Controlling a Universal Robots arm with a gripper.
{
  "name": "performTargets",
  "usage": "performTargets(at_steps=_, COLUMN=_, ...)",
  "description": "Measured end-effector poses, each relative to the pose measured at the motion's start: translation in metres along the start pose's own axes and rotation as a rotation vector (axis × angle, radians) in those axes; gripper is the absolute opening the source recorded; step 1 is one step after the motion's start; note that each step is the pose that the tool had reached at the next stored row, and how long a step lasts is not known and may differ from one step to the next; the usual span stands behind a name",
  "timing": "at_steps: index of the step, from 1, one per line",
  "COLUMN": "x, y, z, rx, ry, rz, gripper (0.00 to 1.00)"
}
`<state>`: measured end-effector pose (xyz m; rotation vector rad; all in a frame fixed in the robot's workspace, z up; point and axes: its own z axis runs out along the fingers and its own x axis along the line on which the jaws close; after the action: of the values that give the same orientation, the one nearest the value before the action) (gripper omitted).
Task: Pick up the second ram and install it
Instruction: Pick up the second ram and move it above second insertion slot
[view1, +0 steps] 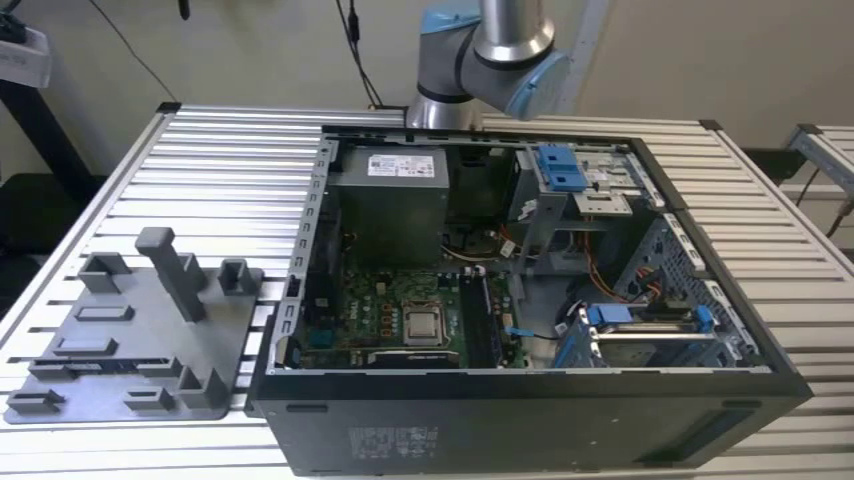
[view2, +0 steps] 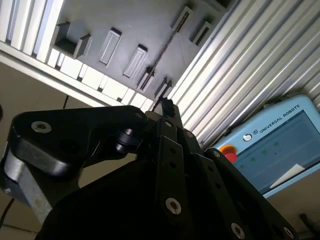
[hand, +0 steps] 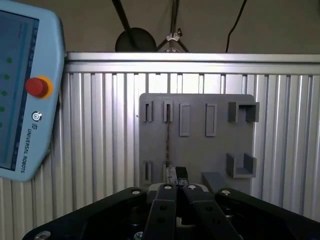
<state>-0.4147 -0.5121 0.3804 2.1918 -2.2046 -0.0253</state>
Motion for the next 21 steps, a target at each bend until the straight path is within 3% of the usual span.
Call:
performTargets(at_steps=9, x=0.0, y=0.0, z=0.0, rx=0.0, ry=0.0, rz=0.0, gripper=0.12)
performTargets(at_steps=11, x=0.0, y=0.0, z=0.0, rx=0.0, ry=0.0, rz=0.0, gripper=0.24)
performTargets(at_steps=12, x=0.0, y=0.0, z=0.0, rx=0.0, ry=0.0, rz=0.0, gripper=0.24)
performTargets(at_steps=14, x=0.0, y=0.0, z=0.0, rx=0.0, ry=0.0, rz=0.0, gripper=0.36)
performTargets(at_steps=17, x=0.0, y=0.0, z=0.0, rx=0.0, ry=0.0, rz=0.0, gripper=0.42)
performTargets(at_steps=18, x=0.0, y=0.0, z=0.0, rx=0.0, ry=0.0001, rz=0.0, gripper=0.48)
performTargets(at_steps=21, x=0.0, y=0.0, z=0.0, rx=0.0, ry=0.0001, rz=-0.001, gripper=0.48)
